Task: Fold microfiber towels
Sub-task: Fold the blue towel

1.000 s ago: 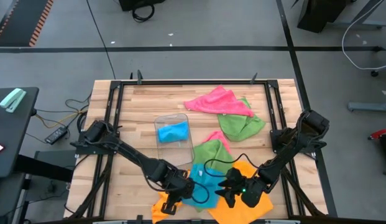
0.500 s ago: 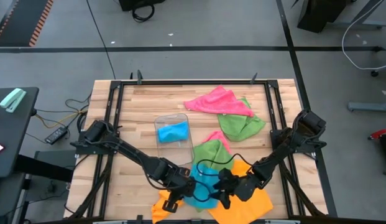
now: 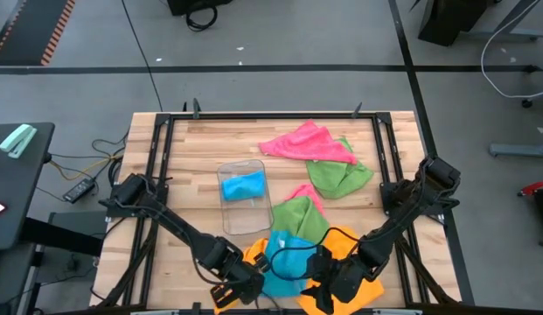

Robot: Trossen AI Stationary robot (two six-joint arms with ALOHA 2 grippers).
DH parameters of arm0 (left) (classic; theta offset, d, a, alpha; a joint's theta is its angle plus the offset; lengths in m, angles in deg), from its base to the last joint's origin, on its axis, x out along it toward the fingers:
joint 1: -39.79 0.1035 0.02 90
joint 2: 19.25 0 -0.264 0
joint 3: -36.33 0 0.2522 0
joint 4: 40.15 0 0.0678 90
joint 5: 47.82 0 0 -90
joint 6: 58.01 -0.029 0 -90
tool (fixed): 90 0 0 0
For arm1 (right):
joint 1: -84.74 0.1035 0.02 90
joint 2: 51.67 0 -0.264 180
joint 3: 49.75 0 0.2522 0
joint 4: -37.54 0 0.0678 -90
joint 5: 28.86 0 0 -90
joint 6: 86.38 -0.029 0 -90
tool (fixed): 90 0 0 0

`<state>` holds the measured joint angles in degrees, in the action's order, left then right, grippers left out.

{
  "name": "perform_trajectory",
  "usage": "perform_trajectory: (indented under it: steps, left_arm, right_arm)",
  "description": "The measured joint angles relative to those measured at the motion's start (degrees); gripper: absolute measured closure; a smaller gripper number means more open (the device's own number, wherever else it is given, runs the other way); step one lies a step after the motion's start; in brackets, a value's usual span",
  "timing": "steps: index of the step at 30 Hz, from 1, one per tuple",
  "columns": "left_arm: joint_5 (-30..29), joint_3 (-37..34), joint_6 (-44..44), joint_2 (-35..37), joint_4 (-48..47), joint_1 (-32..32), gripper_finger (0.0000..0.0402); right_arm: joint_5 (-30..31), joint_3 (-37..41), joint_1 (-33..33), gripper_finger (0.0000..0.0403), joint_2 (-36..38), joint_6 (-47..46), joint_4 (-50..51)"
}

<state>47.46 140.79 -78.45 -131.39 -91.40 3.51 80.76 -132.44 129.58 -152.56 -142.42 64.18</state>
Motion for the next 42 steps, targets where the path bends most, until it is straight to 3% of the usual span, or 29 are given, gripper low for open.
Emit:
perform_trajectory:
  steps: [9, 13, 22, 42]
  left_arm:
    - [-0.42, 0.00, -19.57, -1.12, 4.01, -3.31, 0.0359]
    - [-0.58, -0.02, -23.31, -2.87, 3.71, -4.33, 0.0348]
    - [-0.98, -0.07, -18.81, -5.05, 3.41, -4.44, 0.0349]
    - [-0.96, -0.07, -4.46, -5.04, 3.43, -7.75, 0.0365]
  right_arm:
    - [0.00, 0.83, -0.06, 0.0176, 0.00, -3.85, 0.45]
    - [0.82, 0.30, -0.04, 0.0180, 0.00, -7.24, -0.02]
    - [8.91, 0.15, -0.93, 0.0196, 0.00, -1.42, -0.34]
    - [8.86, 0.22, -12.34, 0.0214, -10.63, 6.67, -0.82]
